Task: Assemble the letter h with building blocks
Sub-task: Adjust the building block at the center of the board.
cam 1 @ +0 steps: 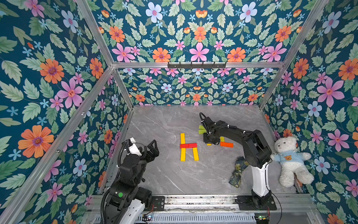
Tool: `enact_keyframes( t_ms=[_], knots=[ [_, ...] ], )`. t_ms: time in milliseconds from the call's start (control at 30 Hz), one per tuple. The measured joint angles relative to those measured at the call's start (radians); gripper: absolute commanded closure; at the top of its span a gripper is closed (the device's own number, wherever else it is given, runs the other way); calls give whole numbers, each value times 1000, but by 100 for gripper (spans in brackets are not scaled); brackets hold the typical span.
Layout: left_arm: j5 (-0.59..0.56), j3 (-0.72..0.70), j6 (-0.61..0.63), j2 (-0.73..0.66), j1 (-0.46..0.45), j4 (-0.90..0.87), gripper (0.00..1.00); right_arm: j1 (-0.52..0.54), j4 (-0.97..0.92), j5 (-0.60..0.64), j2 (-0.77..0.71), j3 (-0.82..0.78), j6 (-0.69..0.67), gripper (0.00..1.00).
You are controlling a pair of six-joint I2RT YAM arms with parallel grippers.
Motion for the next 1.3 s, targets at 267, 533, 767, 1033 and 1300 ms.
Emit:
enact_keyframes(
  t_ms=[267,533,767,1033,1300],
  knots=[
    [0,0,0,0,0,0,0,13,-17,-28,28,21,-8,77],
    [0,0,0,3,0,0,0,10,-69,-31,135,180,-34,76],
    [-2,0,0,3,0,-1,1,6,-115,-30,214,312,-48,76],
    [-1,-3,0,1,0,0,0,6,-78,-27,128,170,-27,74],
    [0,-5,0,-6,0,0,0,13,-58,-19,114,142,-10,64]
  ],
)
